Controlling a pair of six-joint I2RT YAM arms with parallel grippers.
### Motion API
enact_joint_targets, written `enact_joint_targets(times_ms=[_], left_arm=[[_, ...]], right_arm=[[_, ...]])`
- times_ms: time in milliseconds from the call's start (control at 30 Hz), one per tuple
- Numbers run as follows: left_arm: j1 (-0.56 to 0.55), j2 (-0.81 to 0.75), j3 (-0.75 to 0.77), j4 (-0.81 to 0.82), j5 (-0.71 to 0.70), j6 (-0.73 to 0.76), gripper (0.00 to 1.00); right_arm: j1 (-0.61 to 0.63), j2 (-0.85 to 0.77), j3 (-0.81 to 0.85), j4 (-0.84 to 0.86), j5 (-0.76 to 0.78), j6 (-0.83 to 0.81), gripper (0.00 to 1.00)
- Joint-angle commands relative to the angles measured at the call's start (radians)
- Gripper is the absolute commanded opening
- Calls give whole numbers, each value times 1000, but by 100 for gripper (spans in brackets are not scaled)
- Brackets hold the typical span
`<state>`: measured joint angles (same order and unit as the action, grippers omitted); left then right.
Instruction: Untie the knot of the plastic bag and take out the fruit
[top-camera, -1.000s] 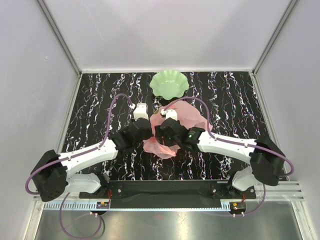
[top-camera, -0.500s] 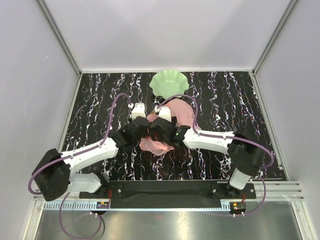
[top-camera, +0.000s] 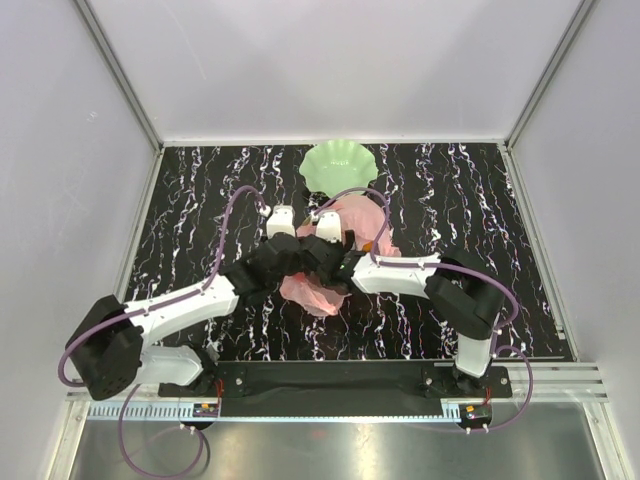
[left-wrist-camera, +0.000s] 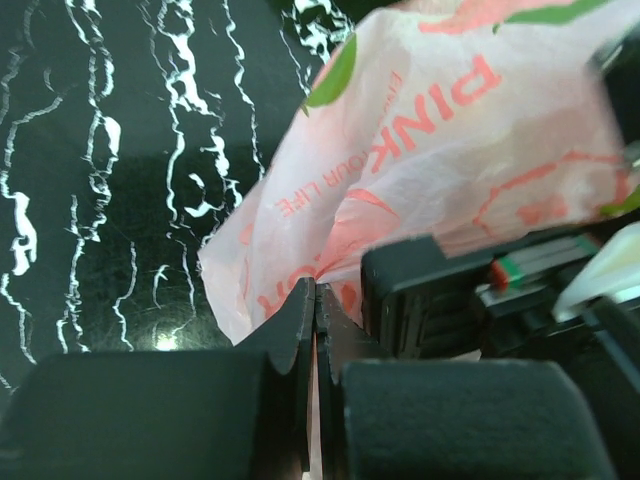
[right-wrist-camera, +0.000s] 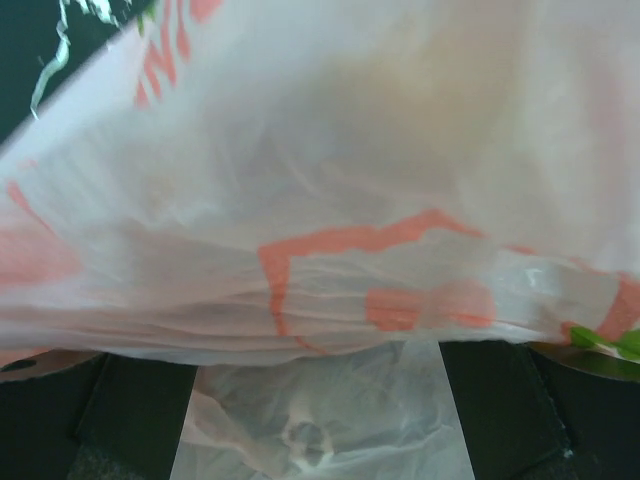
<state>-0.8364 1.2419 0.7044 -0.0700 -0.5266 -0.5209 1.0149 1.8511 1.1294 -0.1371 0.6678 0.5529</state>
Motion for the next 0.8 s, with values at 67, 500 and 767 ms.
enact_joint_targets(times_ms=[67, 500, 767], left_arm=[[-3, 43, -5, 90, 34, -13, 0], [10, 77, 7, 101, 47, -16, 0], [23, 77, 18, 95, 34, -11, 0]], right_arm=[[-35, 25, 27, 158, 50, 2, 100], [-84, 30, -29, 277, -66, -28, 43], [-81, -180, -149, 214, -218, -65, 7]])
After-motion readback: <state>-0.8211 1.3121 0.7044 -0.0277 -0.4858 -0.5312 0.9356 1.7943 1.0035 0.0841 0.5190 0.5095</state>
